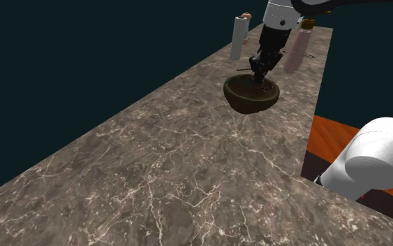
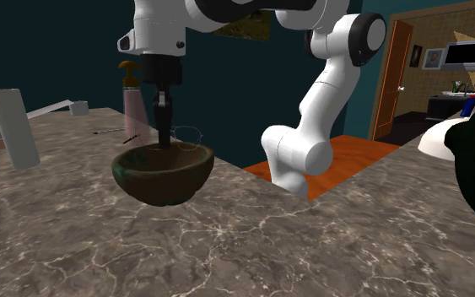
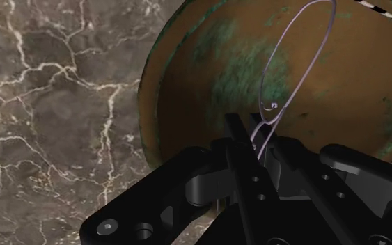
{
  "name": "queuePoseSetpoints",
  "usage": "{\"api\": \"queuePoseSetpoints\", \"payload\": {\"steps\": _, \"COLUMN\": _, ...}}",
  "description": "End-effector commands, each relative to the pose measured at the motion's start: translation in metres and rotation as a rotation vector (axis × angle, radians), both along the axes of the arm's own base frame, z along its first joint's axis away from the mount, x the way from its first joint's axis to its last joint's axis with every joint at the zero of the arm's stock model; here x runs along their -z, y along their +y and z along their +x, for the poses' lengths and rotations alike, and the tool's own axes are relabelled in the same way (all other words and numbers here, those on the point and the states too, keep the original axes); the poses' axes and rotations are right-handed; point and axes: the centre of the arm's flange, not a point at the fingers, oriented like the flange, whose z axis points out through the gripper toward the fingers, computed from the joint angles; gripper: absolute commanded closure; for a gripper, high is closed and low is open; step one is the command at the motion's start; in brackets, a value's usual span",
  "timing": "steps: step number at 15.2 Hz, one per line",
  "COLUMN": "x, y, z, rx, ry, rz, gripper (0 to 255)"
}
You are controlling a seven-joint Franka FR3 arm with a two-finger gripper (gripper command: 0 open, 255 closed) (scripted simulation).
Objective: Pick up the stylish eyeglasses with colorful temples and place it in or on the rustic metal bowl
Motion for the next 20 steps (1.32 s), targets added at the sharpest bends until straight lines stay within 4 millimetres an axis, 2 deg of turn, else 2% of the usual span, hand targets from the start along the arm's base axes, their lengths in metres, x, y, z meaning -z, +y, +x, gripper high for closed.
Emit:
{"api": "queuePoseSetpoints", "payload": {"steps": 1, "x": 0.001, "y": 0.0, "z": 0.0, "rx": 0.0, "ry": 0.0, "rz": 0.0, "gripper": 255}}
{"api": "queuePoseSetpoints", "payload": {"steps": 4, "x": 0.0, "y": 0.0, "z": 0.0, "rx": 0.0, "ry": 0.0, "rz": 0.0, "gripper": 255}}
{"api": "queuePoseSetpoints", "payload": {"steps": 5, "x": 0.0, "y": 0.0, "z": 0.0, "rx": 0.0, "ry": 0.0, "rz": 0.0, "gripper": 0}}
{"api": "queuePoseSetpoints", "payload": {"steps": 10, "x": 0.0, "y": 0.0, "z": 0.0, "rx": 0.0, "ry": 0.0, "rz": 0.0, "gripper": 0}}
{"api": "queuePoseSetpoints", "payload": {"steps": 14, "x": -0.049, "y": -0.001, "z": -0.003, "rx": 0.0, "ry": 0.0, "rz": 0.0, "gripper": 0}}
{"api": "queuePoseSetpoints", "payload": {"steps": 20, "x": -0.049, "y": -0.001, "z": -0.003, "rx": 0.0, "ry": 0.0, "rz": 0.0, "gripper": 0}}
